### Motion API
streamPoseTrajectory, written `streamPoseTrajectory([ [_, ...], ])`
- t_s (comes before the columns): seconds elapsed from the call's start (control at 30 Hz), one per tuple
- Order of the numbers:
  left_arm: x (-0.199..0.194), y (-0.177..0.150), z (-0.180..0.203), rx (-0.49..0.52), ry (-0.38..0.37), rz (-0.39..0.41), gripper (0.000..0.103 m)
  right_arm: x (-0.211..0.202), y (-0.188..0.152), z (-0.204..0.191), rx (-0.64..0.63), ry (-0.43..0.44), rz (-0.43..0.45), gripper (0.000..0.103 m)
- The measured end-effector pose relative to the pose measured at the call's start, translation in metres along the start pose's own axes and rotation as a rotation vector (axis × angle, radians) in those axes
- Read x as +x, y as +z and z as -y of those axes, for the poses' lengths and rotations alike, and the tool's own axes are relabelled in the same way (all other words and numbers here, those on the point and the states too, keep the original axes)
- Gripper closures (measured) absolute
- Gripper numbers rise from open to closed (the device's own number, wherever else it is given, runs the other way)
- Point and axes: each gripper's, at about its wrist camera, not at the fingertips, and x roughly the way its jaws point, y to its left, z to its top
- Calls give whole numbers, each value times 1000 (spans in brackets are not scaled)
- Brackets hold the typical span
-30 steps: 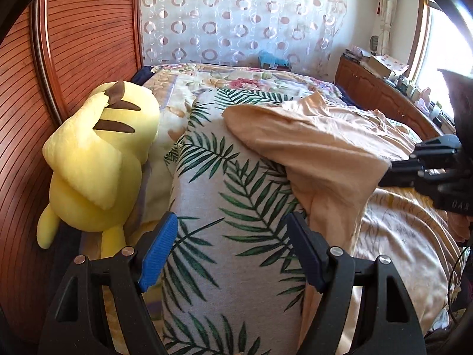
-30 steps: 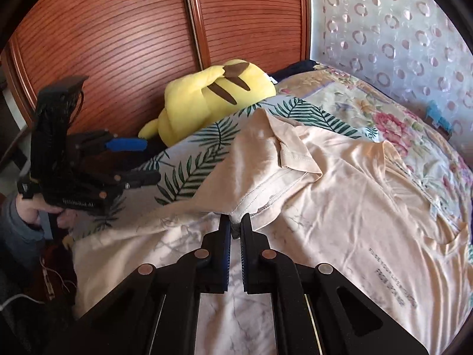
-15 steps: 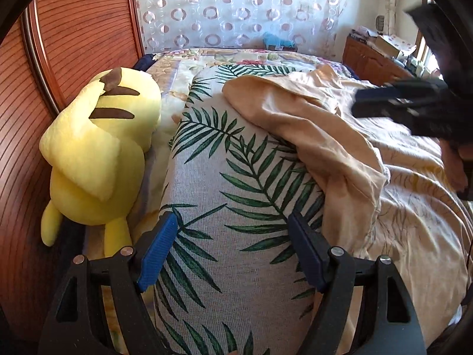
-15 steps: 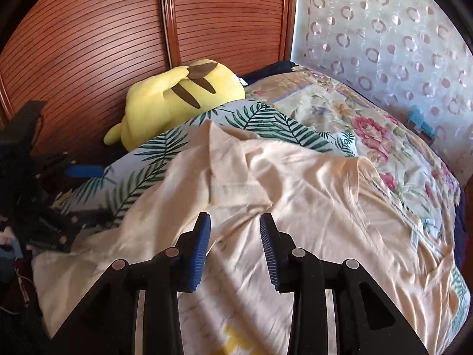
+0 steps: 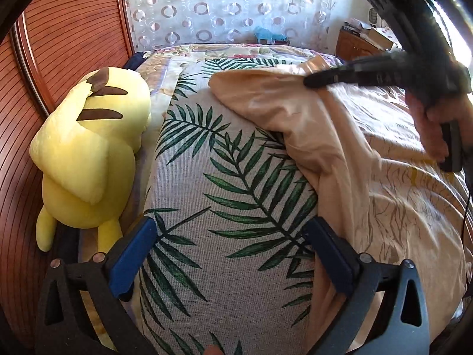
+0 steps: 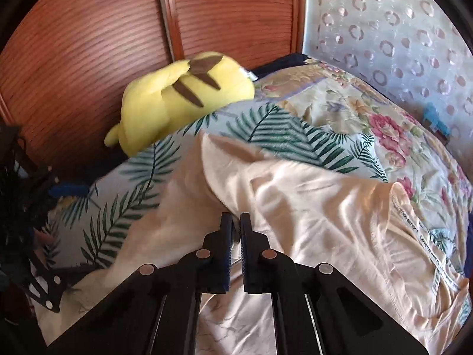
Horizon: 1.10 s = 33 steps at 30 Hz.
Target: Fold small clothes
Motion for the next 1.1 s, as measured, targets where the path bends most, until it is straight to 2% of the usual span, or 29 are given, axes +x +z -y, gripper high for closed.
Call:
streamPoseTrajectory([
  [0.07,0,0,0,0,0,0,0,-5,9,15,61,-5,29,99],
  [0.23,0,0,0,0,0,1,0,-17,21,45,171,-136,89,99],
  [0.43,0,0,0,0,0,0,0,-26,8,39,181,-169,100,99],
  [0.57,-1,0,-1,3,2,3,0,-55,-7,36,172,-172,130,87],
  [0.67,-9,2,0,2,27,34,0,-96,-39,28,174,-182,166,65],
  [0.73,-23,9,2,-11,12,80,0,-127,-62,26,188,-209,188,49],
  [0.8,-34,15,7,-17,-11,116,0,-157,-86,25,209,-234,208,45],
  [0.9,-45,29,24,5,-56,153,0,-203,-126,33,263,-302,229,45],
  [1.1,-38,50,80,101,-140,165,0,-290,-207,53,362,-468,254,45],
])
